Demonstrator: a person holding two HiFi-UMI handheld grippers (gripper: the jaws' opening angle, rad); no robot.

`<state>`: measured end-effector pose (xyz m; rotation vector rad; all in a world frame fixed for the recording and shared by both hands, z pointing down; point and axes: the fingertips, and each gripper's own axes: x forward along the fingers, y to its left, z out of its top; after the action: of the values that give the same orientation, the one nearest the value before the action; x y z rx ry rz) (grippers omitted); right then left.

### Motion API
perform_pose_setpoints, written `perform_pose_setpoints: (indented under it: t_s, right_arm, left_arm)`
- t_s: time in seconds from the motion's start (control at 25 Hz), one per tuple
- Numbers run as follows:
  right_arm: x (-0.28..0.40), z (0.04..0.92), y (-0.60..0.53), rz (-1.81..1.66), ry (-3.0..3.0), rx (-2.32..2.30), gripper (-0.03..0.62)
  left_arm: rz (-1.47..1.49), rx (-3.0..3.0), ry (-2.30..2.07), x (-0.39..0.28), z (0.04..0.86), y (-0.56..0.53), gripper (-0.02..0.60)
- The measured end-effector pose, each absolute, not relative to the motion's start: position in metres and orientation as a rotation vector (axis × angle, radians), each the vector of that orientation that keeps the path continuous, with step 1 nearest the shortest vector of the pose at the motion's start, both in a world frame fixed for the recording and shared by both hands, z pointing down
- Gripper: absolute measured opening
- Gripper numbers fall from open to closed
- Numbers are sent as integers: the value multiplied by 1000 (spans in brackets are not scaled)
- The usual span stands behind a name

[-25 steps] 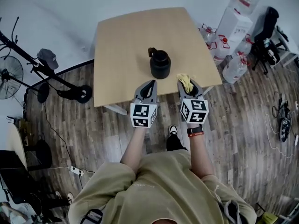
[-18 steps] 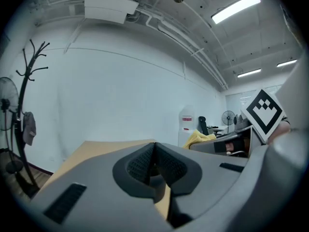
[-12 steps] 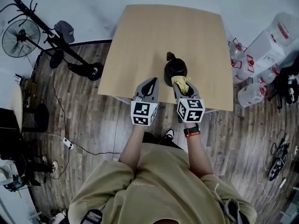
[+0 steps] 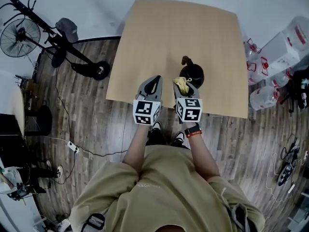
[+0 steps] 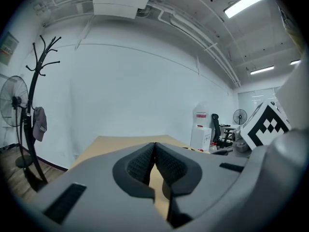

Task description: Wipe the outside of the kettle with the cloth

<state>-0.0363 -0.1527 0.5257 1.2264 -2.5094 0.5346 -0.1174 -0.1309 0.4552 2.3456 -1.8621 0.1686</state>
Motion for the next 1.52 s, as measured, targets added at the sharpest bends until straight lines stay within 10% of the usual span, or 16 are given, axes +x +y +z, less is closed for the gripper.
perform_pose_setpoints:
  t_s: [1.52]
  right_arm:
    - [-63,583,-201,603,-2124,1506,172]
  left_arm:
    - [169,2415,-1687,-172,479,-175,25]
